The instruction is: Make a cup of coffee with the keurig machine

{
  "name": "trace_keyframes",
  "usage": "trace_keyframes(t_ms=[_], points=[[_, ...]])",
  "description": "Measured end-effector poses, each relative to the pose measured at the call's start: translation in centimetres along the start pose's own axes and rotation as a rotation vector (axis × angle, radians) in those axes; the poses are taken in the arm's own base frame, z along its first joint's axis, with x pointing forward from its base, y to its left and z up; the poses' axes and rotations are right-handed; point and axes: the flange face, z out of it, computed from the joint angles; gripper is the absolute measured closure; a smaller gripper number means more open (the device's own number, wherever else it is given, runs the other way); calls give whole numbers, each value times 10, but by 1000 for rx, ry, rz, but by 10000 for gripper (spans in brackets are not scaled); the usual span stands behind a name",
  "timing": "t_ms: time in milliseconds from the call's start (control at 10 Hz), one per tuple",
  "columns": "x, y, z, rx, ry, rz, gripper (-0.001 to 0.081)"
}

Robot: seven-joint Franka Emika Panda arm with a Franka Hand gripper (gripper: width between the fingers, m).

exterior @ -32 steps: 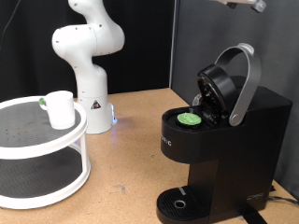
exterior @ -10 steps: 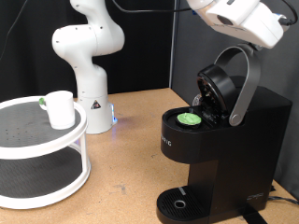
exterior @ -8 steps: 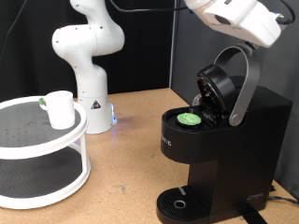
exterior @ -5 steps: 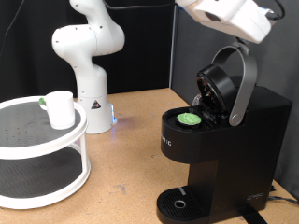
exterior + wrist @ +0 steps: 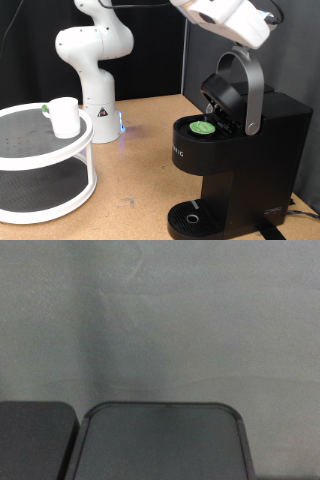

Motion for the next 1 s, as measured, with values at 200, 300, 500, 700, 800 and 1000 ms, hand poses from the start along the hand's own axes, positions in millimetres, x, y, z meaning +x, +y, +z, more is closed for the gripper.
trace_keyframes(t_ms=[200,300,500,700,800,1000], points=[[-6,6,-9,-16,3,10,806],[-9,9,-14,-21,1,15,806],[-20,18,-25,-40,-20,8,806],[-35,32,-36,-59,-30,11,806],[-43,38,-39,-65,-33,11,806],[-58,51,-43,-72,-38,12,806]])
